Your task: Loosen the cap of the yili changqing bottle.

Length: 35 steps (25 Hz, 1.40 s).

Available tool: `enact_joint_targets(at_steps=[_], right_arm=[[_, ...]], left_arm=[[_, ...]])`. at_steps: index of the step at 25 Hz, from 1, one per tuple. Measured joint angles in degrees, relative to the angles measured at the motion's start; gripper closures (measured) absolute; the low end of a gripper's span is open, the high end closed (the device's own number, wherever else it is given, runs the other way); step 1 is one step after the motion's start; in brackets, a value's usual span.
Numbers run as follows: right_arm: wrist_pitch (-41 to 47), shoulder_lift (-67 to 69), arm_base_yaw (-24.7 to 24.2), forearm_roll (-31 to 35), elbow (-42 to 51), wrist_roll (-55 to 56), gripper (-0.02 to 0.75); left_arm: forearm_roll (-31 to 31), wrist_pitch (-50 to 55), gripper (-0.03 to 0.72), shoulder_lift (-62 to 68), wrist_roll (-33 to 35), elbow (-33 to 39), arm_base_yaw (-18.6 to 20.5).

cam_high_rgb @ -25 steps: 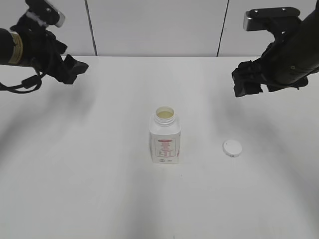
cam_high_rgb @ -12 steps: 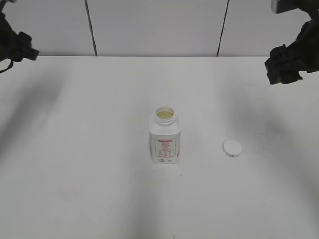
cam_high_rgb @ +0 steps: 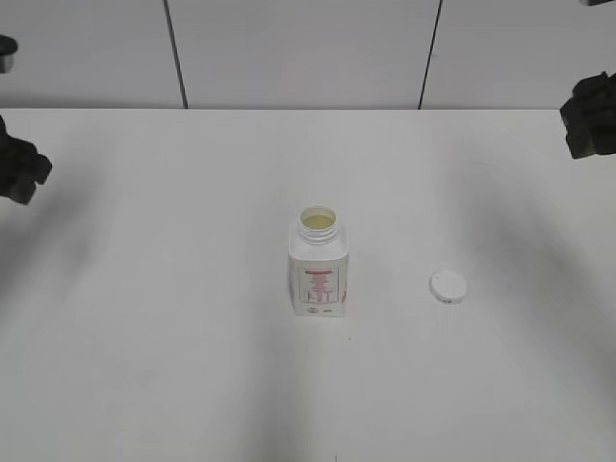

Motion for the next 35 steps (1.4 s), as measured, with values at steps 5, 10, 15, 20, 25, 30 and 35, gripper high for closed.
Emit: enact_joint_targets(at_steps=[5,10,15,20,25,30,35], right_arm=[[2.7,-2.0,0.0,0.9,0.1,0.4,0.143],[4.1,-5.7,0.0,2.8,1.2,0.5,0.143],[4.3,-9.9,0.0,4.8,5.6,0.6,0.143],[4.5,-14.2,0.0,7.1,11.9,0.6,0.143],[4.5,-21.0,0.0,7.4,17.6,0.6,0.143],[4.5,-29.1,0.0,7.6,23.2,0.6,0.143],[4.2,-38.1,0.0,7.6,26.8,0.6,0.143]], left_arm=[[-17.6,8.2,0.189,-2.5,11.3,0.0,0.0],[-21.8,16.1,0.189,-7.9,12.5,0.0,0.0],[-23.5,17.8,0.189,-15.6,12.6,0.1,0.0],[-25.4,19.2,0.189,-21.0,12.6,0.5,0.0],[-30.2,19.4,0.19,-25.4,12.6,4.3,0.0],[-31.3,19.0,0.19,-29.9,12.6,13.4,0.0],[-31.5,17.9,0.19,-35.7,12.6,20.6,0.0]])
